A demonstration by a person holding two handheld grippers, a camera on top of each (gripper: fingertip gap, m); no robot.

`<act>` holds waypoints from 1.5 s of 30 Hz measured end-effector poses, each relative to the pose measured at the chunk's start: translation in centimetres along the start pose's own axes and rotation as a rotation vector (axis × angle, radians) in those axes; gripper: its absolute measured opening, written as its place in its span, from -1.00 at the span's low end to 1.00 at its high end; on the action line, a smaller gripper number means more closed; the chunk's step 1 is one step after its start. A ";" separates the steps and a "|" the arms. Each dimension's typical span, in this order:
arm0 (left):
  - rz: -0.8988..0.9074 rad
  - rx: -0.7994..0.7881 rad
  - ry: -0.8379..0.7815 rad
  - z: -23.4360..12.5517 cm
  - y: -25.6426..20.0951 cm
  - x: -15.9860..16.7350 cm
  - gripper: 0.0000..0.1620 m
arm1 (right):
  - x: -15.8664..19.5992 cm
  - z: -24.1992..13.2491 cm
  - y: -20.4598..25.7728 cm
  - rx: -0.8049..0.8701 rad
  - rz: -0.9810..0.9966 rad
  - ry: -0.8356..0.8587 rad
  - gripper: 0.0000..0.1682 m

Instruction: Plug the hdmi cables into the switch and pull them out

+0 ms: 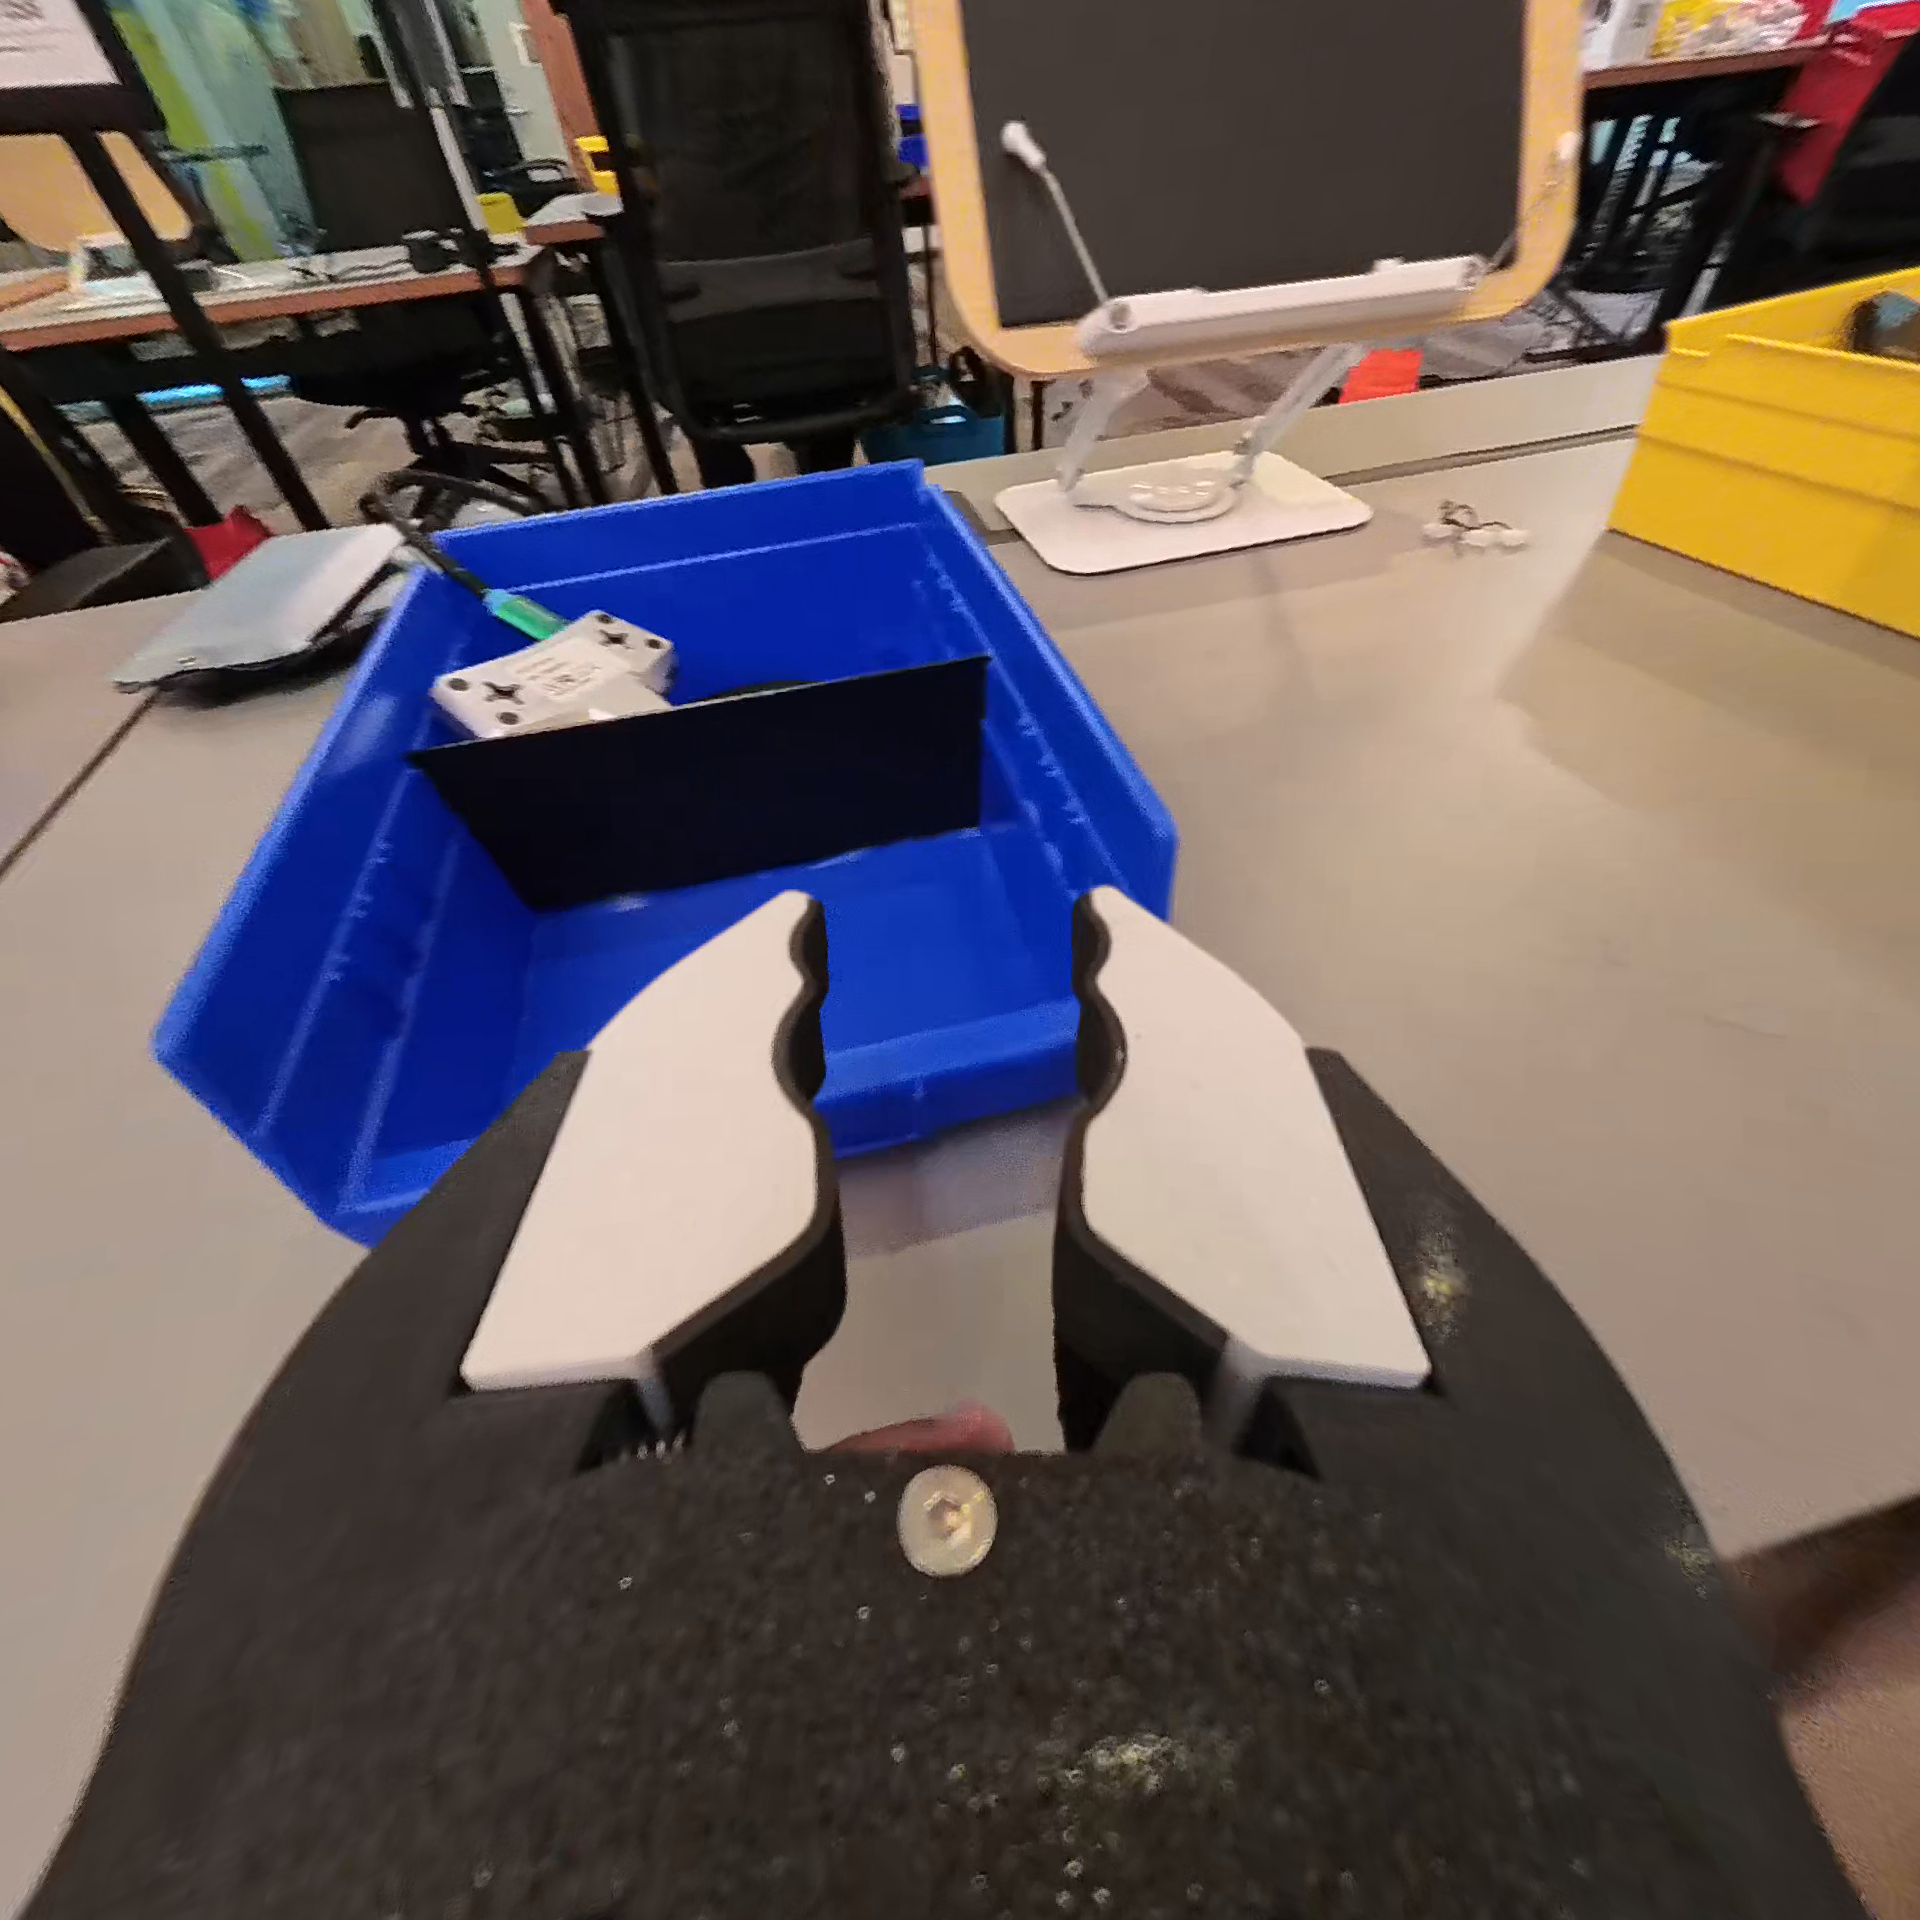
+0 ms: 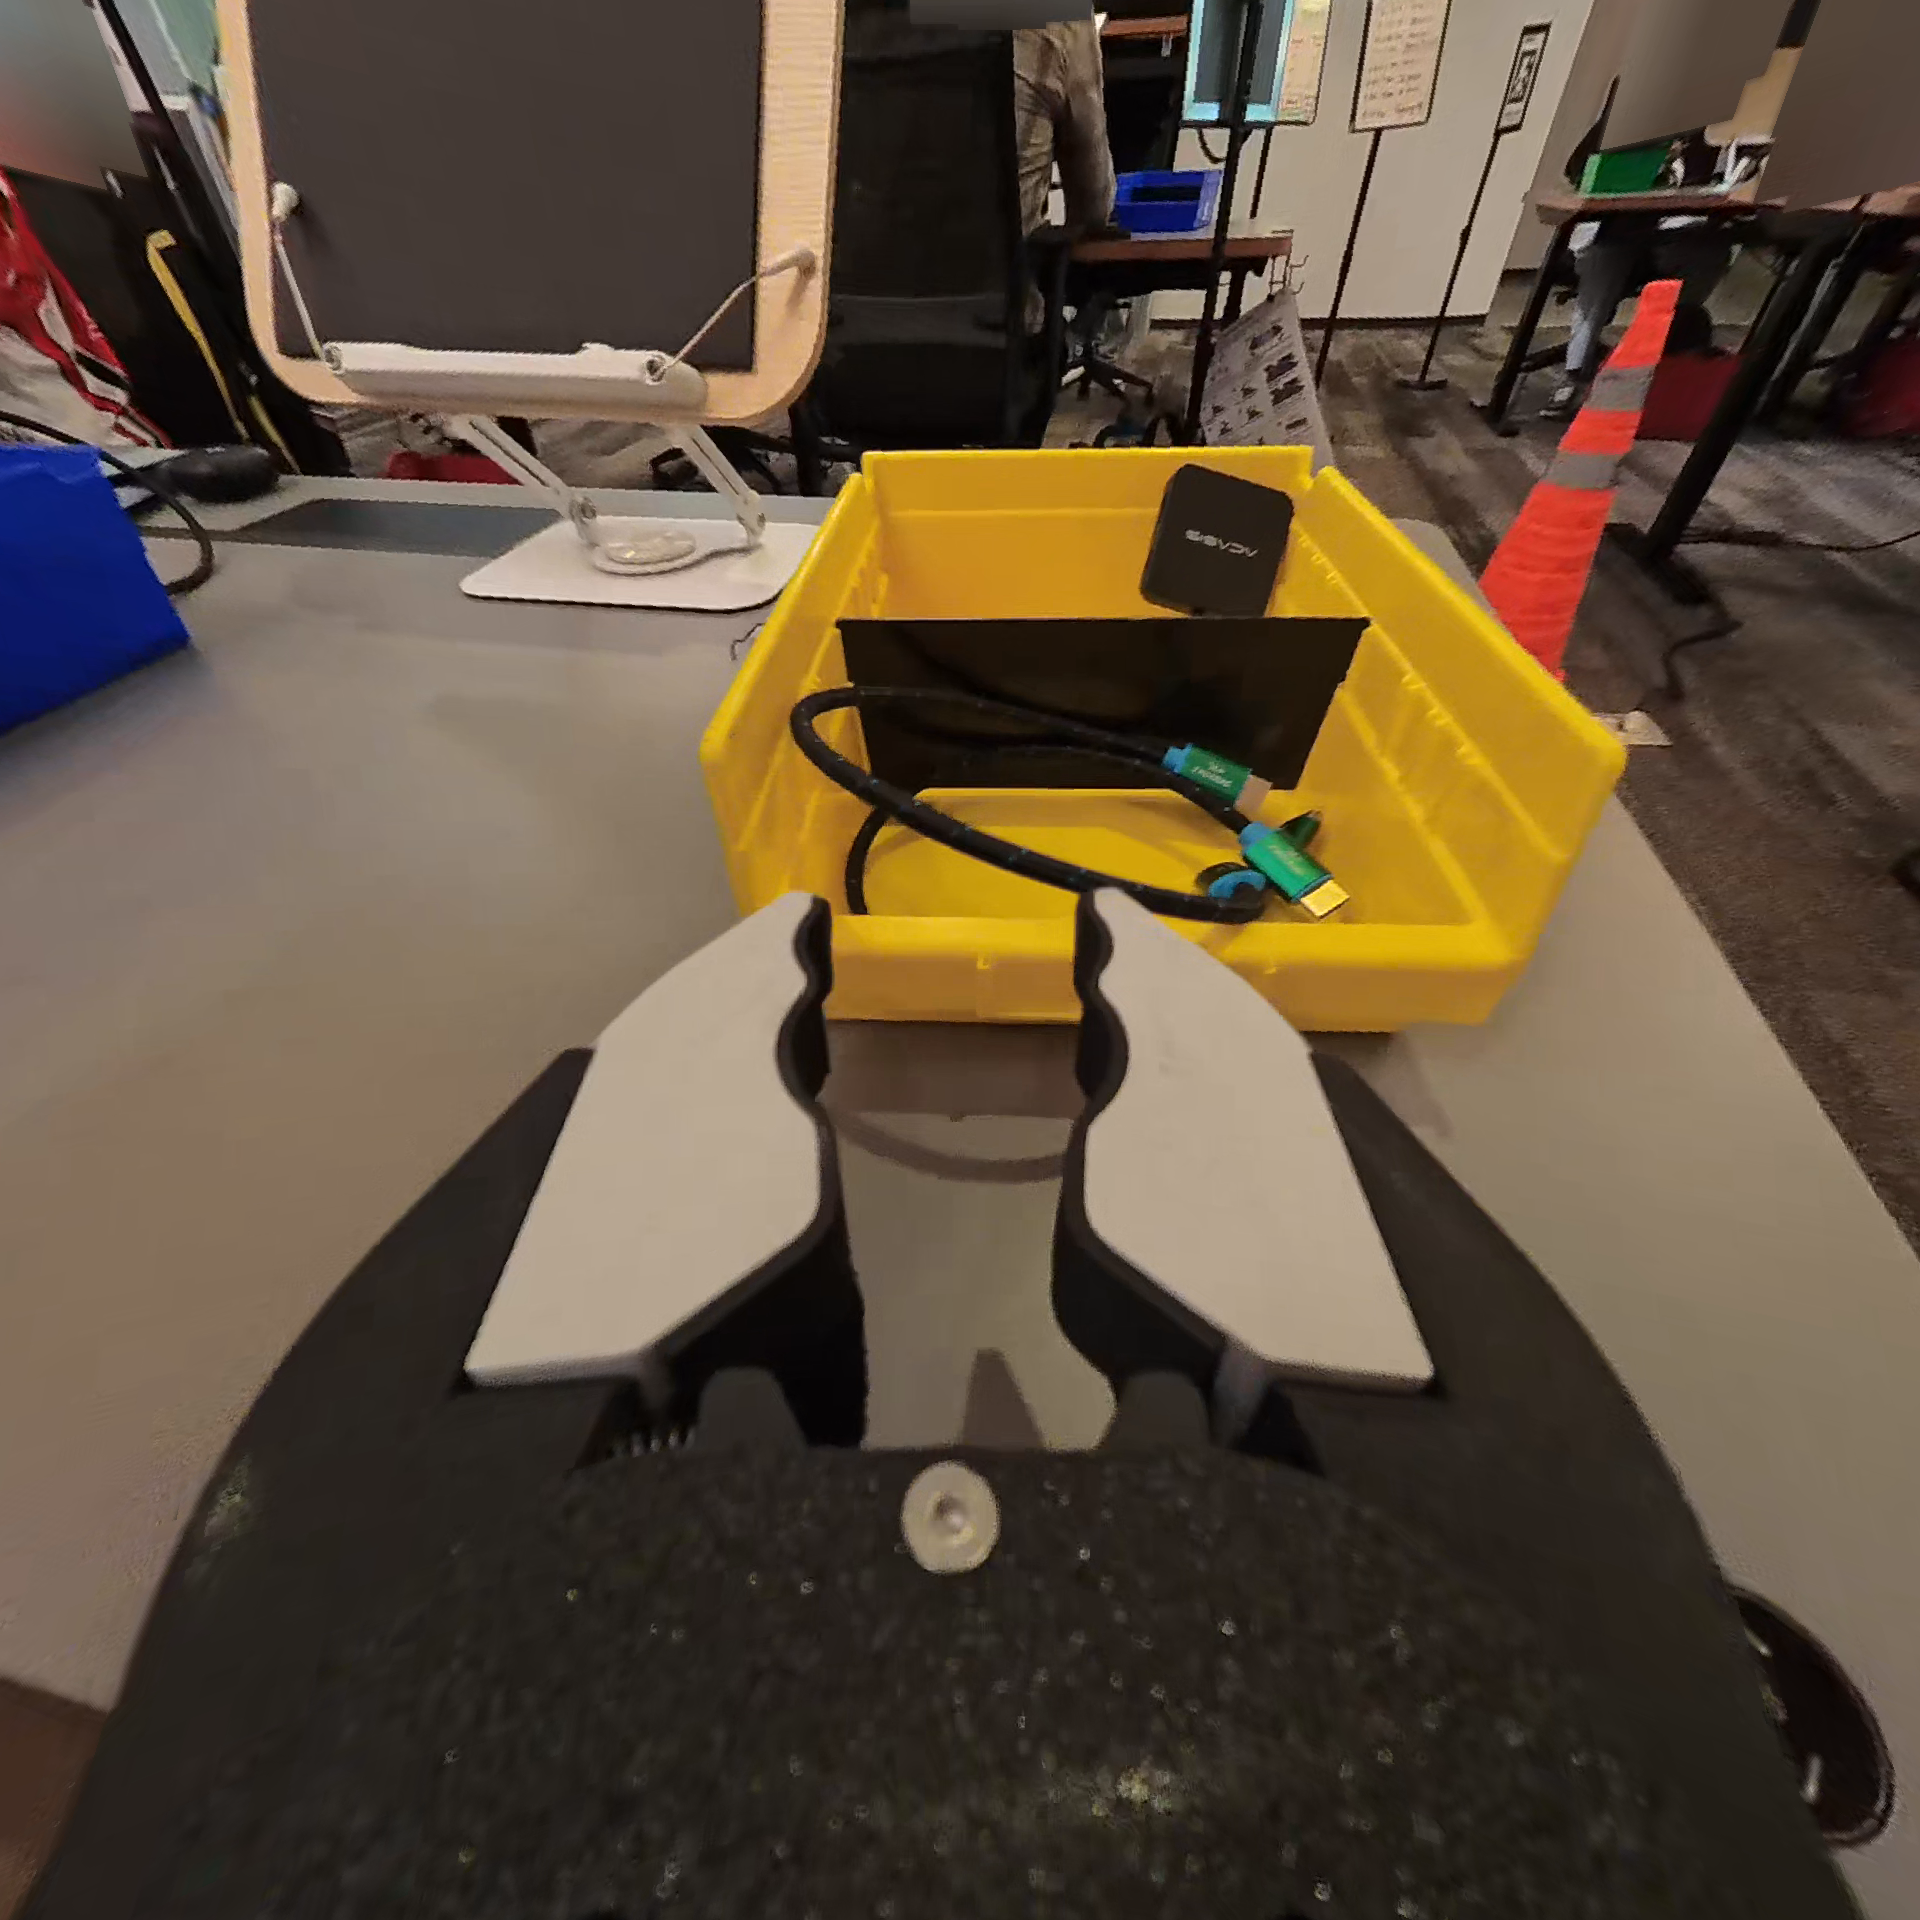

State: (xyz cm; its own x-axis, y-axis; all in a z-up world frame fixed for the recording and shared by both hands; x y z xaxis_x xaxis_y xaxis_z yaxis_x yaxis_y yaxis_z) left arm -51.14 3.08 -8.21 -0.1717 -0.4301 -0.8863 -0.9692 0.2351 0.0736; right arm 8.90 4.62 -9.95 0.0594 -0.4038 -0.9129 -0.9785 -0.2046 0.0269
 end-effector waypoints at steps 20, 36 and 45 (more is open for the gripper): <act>-0.015 0.039 0.201 9.7 2.5 -4.3 -0.27 | -3.5 4.3 -0.7 0.048 -0.130 -0.029 -0.54; 0.176 -0.061 0.775 18.9 10.9 -9.0 0.01 | -2.8 4.2 0.0 -0.042 -0.093 0.003 -0.55; 0.211 -0.284 1.121 23.3 13.1 -5.9 0.09 | -2.2 5.0 0.3 -0.057 -0.121 0.052 -0.55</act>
State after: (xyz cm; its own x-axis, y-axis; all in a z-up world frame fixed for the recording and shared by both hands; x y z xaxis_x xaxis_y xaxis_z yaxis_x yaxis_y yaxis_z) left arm -58.76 29.02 -12.67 -0.2555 -0.9659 0.0430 -0.8832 0.2513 0.3960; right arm 7.50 9.89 -9.95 0.1875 -0.4189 -0.8885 -0.9509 -0.3043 -0.0572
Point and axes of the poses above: each gripper's, where its closed fingertips meet, z out along the fingers, x out of its underside, y = z × x across the jaws, the point moved 4 cm from there along -z, back along the fingers, and after that the axes turned 13 degrees about y, right-handed, at the moved point
